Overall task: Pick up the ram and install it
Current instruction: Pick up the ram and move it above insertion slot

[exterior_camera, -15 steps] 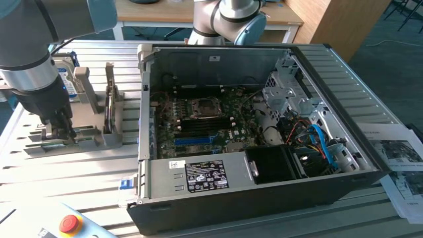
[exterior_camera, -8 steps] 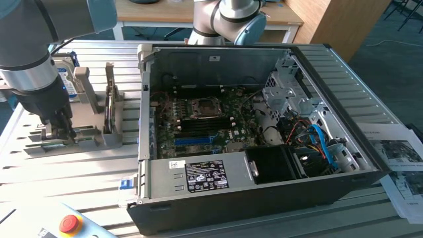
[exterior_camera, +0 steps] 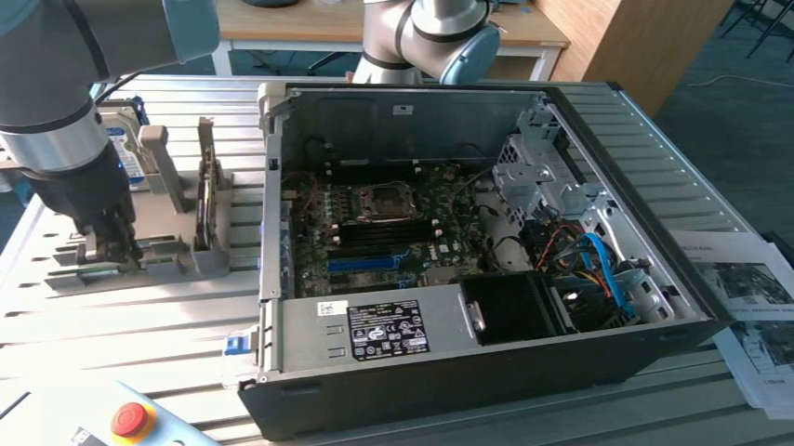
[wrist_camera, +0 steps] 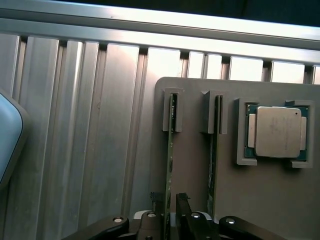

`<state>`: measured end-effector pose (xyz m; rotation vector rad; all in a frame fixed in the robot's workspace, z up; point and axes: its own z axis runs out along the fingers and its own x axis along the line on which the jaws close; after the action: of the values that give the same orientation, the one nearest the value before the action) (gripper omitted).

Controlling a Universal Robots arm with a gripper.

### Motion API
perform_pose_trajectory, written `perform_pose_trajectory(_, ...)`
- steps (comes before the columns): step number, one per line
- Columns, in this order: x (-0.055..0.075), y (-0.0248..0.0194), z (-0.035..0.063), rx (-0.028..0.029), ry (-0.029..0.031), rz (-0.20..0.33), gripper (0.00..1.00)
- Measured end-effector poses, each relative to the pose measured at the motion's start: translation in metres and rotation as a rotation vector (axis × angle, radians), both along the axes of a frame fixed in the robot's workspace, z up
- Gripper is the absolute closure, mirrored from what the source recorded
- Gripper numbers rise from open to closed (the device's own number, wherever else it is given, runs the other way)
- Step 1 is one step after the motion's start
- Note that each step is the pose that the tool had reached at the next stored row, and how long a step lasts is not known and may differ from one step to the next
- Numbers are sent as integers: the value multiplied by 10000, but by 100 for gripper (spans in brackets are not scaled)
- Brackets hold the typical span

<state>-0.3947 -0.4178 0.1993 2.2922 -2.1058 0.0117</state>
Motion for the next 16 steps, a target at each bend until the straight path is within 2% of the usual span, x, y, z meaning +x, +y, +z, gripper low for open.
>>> perform_pose_trajectory(16, 0, -10, 24, 1, -1, -2, 75)
